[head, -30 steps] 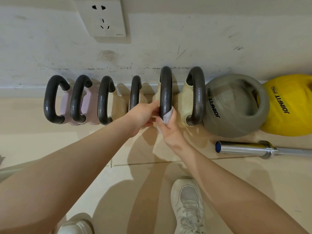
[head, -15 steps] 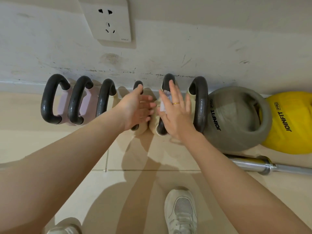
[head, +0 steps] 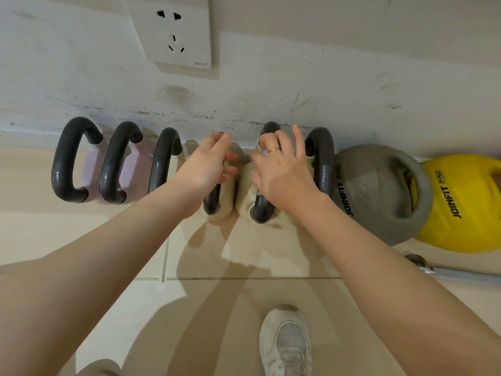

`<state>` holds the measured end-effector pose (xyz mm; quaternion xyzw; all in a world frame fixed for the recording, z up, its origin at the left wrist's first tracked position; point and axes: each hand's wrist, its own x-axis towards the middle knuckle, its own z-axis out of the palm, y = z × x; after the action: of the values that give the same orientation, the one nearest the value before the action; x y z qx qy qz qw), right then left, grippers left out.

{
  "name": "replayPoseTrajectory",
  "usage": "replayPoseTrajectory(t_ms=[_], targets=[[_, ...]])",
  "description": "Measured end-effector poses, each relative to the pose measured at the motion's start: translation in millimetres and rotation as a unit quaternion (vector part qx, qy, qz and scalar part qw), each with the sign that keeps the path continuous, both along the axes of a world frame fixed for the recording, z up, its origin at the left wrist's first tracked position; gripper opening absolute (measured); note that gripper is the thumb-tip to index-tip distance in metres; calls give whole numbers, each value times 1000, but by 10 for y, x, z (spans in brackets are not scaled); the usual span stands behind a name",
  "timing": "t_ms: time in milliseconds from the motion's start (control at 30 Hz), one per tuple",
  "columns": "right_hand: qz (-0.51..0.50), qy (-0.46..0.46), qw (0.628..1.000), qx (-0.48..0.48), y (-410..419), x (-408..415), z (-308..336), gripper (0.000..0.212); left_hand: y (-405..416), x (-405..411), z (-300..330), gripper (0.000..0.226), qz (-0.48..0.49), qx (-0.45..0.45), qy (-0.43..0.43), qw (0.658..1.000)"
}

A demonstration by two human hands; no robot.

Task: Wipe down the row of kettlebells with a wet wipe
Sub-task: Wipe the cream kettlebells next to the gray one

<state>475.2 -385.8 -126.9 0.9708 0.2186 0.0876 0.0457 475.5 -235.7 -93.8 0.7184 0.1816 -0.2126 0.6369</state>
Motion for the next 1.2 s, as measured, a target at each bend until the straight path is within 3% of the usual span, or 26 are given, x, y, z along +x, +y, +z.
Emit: replayPoseTrajectory(t_ms=[67, 167, 300, 500, 633, 767, 867, 933, 1067, 1200], targets=[[-5, -44, 999, 18, 44, 5, 19, 29, 41, 14, 36, 34, 4, 8, -11, 1000], [90, -41, 995, 24, 36, -224, -50, 15, 50, -14, 43, 38, 12, -2, -3, 1000], [168, 40, 980, -96, -130, -321, -30, 44, 18, -104, 2, 34, -42, -13, 42, 998], [129, 114, 980, -97, -13, 60, 136, 57, -7, -133, 52, 36, -78, -9, 61, 995], [234, 158, 931, -232, -52, -220, 105, 68, 83, -53, 76, 41, -38, -25, 48, 998], [256, 95, 915, -298, 21, -324, 43, 61, 100, -97, -2, 43, -56, -5, 48, 997], [250, 111, 847, -456, 171, -652, -119, 40, 100, -115, -9, 46, -67, -1, 42, 997], [187, 104, 807, -550, 257, -861, -208, 41, 114, -118, 5, 49, -65, -10, 51, 997], [222, 73, 788, -569, 333, -859, -488, 45, 130, -170, 2, 50, -64, -17, 52, 996], [246, 27, 810, -532, 151, -828, -484, 49, 110, -225, 1, 46, -74, -14, 54, 996]])
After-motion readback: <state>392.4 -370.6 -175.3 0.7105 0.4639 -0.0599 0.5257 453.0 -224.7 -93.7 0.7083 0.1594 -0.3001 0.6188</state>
